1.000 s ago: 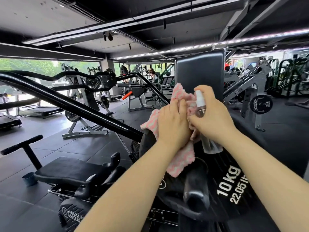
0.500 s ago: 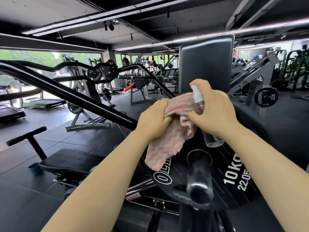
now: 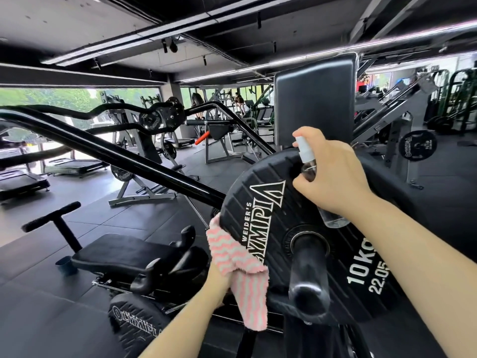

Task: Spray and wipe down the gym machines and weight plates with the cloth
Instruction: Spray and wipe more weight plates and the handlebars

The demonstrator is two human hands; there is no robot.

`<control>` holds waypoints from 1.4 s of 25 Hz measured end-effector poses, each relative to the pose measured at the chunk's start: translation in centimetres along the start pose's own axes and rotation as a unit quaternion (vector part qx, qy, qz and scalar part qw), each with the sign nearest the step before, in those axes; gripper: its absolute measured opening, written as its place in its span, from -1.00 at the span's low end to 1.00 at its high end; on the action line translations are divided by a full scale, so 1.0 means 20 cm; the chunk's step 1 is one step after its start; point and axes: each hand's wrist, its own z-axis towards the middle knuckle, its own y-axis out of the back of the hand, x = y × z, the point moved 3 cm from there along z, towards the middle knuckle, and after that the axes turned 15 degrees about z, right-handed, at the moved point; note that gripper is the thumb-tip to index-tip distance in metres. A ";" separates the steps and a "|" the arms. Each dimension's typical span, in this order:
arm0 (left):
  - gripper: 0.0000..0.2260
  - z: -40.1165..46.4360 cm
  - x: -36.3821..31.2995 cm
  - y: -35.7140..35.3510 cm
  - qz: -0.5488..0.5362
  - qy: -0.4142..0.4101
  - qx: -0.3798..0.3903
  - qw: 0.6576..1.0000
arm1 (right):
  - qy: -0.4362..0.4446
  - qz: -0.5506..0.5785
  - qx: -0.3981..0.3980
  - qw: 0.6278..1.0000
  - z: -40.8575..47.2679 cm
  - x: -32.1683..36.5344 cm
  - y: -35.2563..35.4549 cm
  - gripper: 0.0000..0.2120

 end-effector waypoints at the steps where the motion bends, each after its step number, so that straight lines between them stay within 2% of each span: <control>1: -0.78 0.00 0.00 -0.01 0.002 -0.013 -0.014 1.000 | -0.003 -0.003 -0.001 1.000 -0.01 -0.01 0.00 -0.43; 2: -0.85 0.00 -0.06 0.00 -0.010 -0.027 -0.045 0.999 | -0.005 -0.006 -0.001 1.000 -0.01 -0.02 0.00 -0.43; 3: -0.93 0.01 -0.15 0.02 0.024 -0.072 -0.082 0.994 | -0.008 -0.008 -0.004 1.000 -0.02 -0.03 0.01 -0.43; 5: -0.79 0.04 -0.35 0.04 0.105 -0.185 -0.137 0.968 | -0.006 -0.009 -0.020 1.000 -0.04 -0.04 0.02 -0.44; 6: -0.91 0.06 -0.42 0.03 0.137 -0.209 -0.158 0.955 | -0.004 -0.007 -0.028 1.000 -0.06 -0.05 0.02 -0.44; 7: -0.94 0.08 -0.48 0.02 0.172 -0.220 -0.181 0.943 | 0.001 -0.004 -0.034 0.999 -0.07 -0.05 0.02 -0.43; 10: -0.56 0.08 -0.66 -0.05 0.304 -0.257 -0.246 0.884 | 0.028 0.020 -0.040 0.999 -0.08 -0.05 0.01 -0.41; 12: -0.38 0.06 -0.77 -0.13 0.391 -0.319 -0.276 0.818 | 0.031 0.046 -0.051 0.997 -0.07 -0.05 0.01 -0.41; 15: -0.44 0.00 -0.86 -0.25 0.477 -0.478 -0.298 0.675 | 0.027 0.080 -0.084 0.993 -0.05 -0.05 0.00 -0.40; 18: -0.43 -0.01 -0.89 -0.31 0.524 -0.567 -0.277 0.573 | 0.016 0.104 -0.107 0.989 -0.05 -0.05 -0.01 -0.37; 20: -0.50 -0.02 -0.85 -0.30 0.544 -0.609 -0.248 0.522 | -0.007 0.132 -0.113 0.985 -0.05 -0.06 0.00 -0.37; 22: -0.54 -0.02 -0.66 -0.27 0.577 -0.626 -0.215 0.479 | -0.027 0.139 -0.099 0.985 -0.08 -0.06 0.00 -0.38; 25: -0.43 -0.01 -0.30 -0.19 0.632 -0.602 -0.212 0.441 | -0.004 0.098 -0.070 0.993 -0.09 -0.06 0.00 -0.40; 27: -0.47 0.00 -0.18 -0.18 0.637 -0.586 -0.235 0.443 | -0.004 0.057 -0.057 0.997 -0.08 -0.06 -0.03 -0.42; 29: -0.51 -0.01 -0.20 -0.20 0.617 -0.560 -0.267 0.483 | -0.004 0.020 -0.052 0.998 -0.08 -0.07 -0.04 -0.43; 32: -0.49 -0.04 -0.33 -0.26 0.578 -0.510 -0.293 0.566 | 0.001 0.007 -0.053 0.999 -0.09 -0.08 -0.04 -0.42; 35: -0.51 -0.03 -0.54 -0.27 0.497 -0.434 -0.338 0.671 | 0.001 0.006 -0.044 0.999 -0.09 -0.08 -0.03 -0.37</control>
